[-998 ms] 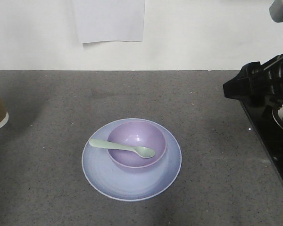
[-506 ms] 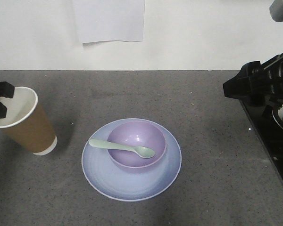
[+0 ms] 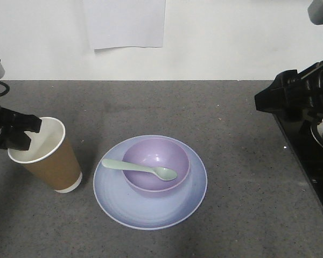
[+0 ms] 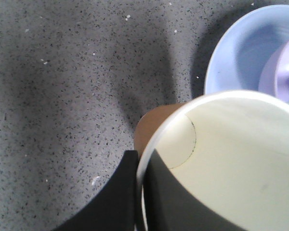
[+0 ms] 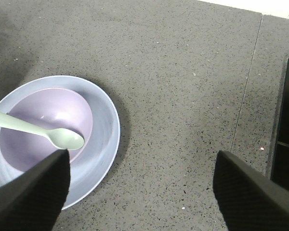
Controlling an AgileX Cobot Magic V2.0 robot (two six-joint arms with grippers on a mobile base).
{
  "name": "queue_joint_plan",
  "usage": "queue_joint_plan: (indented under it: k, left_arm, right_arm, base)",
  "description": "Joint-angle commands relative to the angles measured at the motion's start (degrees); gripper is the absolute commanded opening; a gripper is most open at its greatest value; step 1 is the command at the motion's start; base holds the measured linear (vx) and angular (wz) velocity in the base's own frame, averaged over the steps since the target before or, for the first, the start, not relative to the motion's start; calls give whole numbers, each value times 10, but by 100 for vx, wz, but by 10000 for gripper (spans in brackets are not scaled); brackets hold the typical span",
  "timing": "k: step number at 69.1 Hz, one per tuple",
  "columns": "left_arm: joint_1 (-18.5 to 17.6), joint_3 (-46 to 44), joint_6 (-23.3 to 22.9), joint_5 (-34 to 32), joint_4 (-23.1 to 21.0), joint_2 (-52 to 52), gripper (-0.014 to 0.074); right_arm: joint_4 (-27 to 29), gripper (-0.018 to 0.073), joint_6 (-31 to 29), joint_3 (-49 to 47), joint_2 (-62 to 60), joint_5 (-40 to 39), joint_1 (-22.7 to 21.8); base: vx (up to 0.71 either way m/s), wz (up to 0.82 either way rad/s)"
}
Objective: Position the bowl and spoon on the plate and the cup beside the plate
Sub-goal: 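Carry the cup beside the plate and lower it onto the counter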
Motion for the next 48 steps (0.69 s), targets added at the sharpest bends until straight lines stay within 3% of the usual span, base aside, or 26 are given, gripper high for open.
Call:
queue_joint_plan:
  k: [1,48]
  left_arm:
    - [-5,-7,1,-32,-9,-1,-8]
    - [-5,-6,1,-36,-9,15,30]
  right_arm:
    - [-2,590,-6,-14,-10,-36,-4]
    - [-2,590,-6,-14,-10,-36,-4]
  base:
    - [0,0]
    - [0,0]
